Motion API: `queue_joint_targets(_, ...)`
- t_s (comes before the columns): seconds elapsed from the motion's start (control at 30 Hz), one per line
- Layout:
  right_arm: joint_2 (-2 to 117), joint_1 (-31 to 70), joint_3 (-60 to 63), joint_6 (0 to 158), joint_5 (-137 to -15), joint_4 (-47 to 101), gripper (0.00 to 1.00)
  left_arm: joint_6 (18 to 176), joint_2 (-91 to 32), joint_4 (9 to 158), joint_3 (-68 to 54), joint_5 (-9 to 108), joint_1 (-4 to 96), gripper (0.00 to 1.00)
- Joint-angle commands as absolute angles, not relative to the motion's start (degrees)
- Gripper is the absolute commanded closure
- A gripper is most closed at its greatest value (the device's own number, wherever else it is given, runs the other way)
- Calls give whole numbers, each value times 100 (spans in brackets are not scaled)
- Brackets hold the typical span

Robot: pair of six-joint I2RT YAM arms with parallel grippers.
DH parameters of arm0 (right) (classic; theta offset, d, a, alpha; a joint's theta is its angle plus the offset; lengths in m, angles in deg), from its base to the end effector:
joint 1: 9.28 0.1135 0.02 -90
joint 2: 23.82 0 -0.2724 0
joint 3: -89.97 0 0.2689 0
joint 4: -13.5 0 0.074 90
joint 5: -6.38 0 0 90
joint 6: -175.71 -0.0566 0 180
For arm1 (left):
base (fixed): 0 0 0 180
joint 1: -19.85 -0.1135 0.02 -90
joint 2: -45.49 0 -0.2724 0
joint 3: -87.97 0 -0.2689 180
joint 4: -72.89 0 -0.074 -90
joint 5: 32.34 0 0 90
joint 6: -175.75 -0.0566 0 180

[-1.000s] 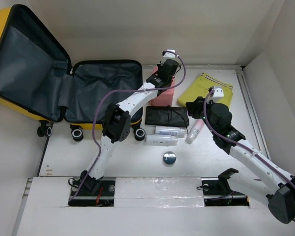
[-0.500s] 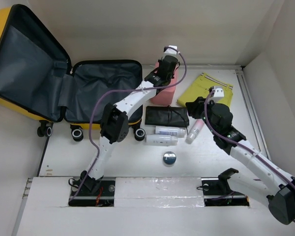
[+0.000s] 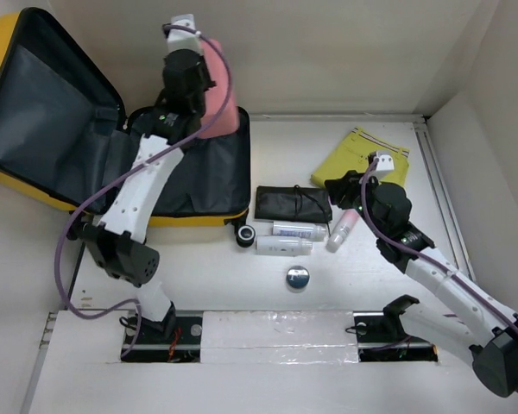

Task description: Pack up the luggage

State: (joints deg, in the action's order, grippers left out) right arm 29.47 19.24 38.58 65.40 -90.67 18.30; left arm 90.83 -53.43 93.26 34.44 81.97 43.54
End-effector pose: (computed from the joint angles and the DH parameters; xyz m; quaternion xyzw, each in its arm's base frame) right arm 0.2276 0.1157 0.3078 -0.0126 0.7468 0.2323 0.6230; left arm 0.3988 -0.1495 0.5227 -0.0513 0.6636 -0.0472 0.7448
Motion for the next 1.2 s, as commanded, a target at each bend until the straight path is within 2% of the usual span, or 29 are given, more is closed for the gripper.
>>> queue_joint_targets(0.0, 2777, 1894, 3735, 6603, -8925, 1611, 56, 8857, -4979, 8929, 2898, 8201, 3920, 100)
queue_joint_targets(0.17, 2777, 1946, 3735, 6603, -8846, 1611, 56, 8787, -4548, 8368, 1626, 7455, 3015, 100)
queue_joint_targets(0.33, 2777, 1946, 3735, 6550, -8846, 1611, 56, 8672, -4495, 8061, 912, 6664, 2329, 100)
queue_joint_targets(0.67, 2830, 1946, 3682, 6550, -8907, 1611, 56, 8321, -4873, 8121, 857, 6776, 2205, 100)
queue_joint_targets(1.13, 2891, 1999, 3682, 6550, -8960, 1611, 54, 8179, -4996, 7664, 84, 7100, 1845, 100)
queue_joint_targets(1.17, 2891, 1999, 3682, 6550, -8960, 1611, 52, 8180, -5083, 7664, 84, 7163, 1845, 86)
